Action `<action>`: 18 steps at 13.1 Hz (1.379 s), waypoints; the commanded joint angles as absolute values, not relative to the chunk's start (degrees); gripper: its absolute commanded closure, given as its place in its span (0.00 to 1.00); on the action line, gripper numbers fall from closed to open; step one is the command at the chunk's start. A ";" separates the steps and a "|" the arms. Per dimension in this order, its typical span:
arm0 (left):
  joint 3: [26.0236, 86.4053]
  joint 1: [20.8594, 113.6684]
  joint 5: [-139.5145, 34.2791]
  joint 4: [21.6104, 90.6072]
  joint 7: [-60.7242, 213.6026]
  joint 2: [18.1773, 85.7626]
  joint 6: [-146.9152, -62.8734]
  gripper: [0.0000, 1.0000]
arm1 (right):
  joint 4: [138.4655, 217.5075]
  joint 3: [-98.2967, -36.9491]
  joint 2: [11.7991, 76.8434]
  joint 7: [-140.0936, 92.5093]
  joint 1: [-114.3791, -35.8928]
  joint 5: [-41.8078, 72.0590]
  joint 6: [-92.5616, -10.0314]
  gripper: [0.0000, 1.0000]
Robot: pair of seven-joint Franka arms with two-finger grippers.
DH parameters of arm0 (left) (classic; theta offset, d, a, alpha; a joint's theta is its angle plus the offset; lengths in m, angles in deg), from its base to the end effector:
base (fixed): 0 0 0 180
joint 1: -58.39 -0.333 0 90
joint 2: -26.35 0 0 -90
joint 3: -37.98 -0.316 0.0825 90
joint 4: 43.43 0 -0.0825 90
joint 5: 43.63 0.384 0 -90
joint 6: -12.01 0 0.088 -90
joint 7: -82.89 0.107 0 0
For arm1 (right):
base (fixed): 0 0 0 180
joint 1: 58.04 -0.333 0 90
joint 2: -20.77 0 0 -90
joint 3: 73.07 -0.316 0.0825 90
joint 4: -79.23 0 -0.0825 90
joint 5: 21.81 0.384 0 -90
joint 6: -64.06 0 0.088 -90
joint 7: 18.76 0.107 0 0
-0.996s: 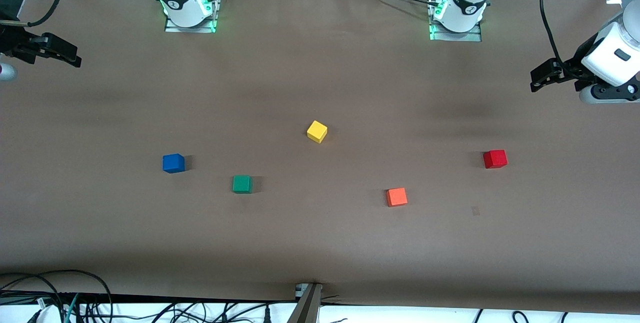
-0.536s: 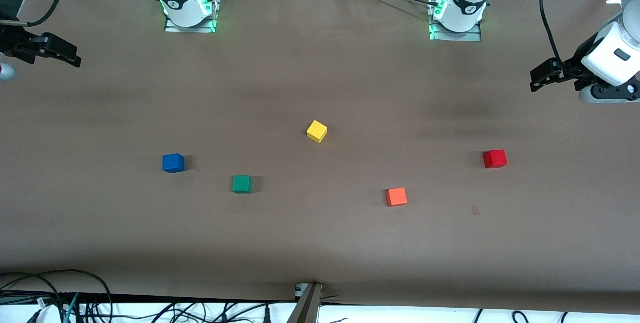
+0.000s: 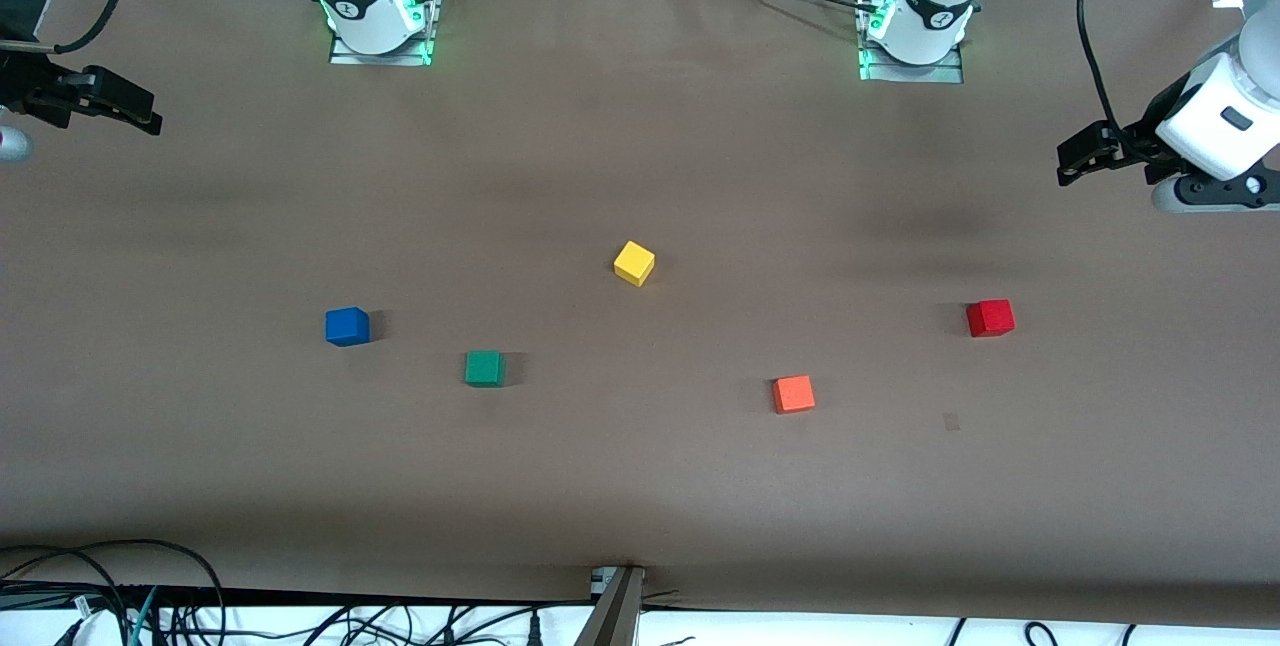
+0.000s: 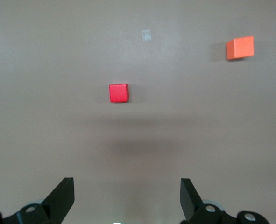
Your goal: Pass red block to right arm, stack on blue
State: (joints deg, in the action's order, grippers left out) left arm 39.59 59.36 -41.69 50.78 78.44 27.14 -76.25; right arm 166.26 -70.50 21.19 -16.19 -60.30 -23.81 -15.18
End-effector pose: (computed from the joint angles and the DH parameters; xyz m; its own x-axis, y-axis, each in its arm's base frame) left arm 0.5510 -0.0210 0.5800 0.9929 0.0339 -0.1144 0.0292 -0.9987 -0.0423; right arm 0.5365 -0.0070 0.6295 0.9884 -0.0567 -0.1410 -0.0513 -0.9978 0.0416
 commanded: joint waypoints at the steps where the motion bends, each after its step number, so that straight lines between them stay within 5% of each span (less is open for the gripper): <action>1: 39.74 58.57 -42.31 49.12 79.55 30.30 -73.52 0.00 | 164.75 -70.88 21.91 -17.00 -59.44 -22.95 -14.78 0.00; 4: 39.56 57.25 -41.87 49.56 79.73 35.03 -75.52 0.00 | 164.75 -70.87 22.18 -17.00 -59.44 -22.95 -14.78 0.00; 8: 39.73 52.33 -42.39 52.71 81.47 43.73 -90.70 0.00 | 164.66 -70.88 22.26 -17.00 -59.44 -22.95 -14.78 0.00; 14: 40.00 52.15 -42.22 71.50 83.15 44.81 -118.92 0.00 | 164.66 -70.96 22.44 -16.74 -59.44 -22.95 -14.78 0.00; 18: 40.09 51.80 -41.78 72.94 83.15 49.98 -126.40 0.00 | 164.66 -70.96 22.70 -16.74 -59.44 -22.86 -14.87 0.00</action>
